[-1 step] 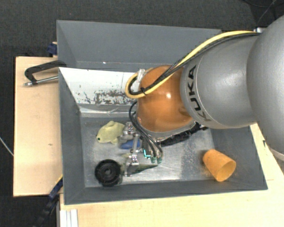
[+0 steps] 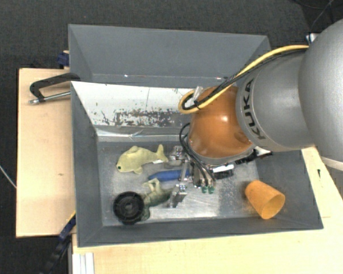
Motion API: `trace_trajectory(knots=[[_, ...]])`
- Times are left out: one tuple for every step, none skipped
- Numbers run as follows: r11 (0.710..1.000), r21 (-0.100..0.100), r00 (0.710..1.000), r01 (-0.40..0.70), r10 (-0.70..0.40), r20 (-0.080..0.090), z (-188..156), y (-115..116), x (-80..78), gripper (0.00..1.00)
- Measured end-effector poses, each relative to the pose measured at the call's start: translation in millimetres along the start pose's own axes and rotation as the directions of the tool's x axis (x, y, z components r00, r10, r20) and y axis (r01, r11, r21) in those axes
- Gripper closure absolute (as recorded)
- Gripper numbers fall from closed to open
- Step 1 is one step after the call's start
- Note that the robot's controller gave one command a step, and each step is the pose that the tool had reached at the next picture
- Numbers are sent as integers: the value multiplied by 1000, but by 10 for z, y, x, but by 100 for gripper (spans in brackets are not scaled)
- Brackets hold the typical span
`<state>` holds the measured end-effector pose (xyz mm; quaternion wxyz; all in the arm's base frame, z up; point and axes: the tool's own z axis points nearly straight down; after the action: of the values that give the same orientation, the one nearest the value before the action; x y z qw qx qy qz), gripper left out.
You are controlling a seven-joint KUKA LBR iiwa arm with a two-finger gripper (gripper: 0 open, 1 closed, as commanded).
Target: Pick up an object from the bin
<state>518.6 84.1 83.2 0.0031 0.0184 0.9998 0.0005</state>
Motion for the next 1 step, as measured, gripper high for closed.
trace_trajectory(knots=[[1000, 0, 1000, 4, -4, -2, -12, 19, 13, 100]])
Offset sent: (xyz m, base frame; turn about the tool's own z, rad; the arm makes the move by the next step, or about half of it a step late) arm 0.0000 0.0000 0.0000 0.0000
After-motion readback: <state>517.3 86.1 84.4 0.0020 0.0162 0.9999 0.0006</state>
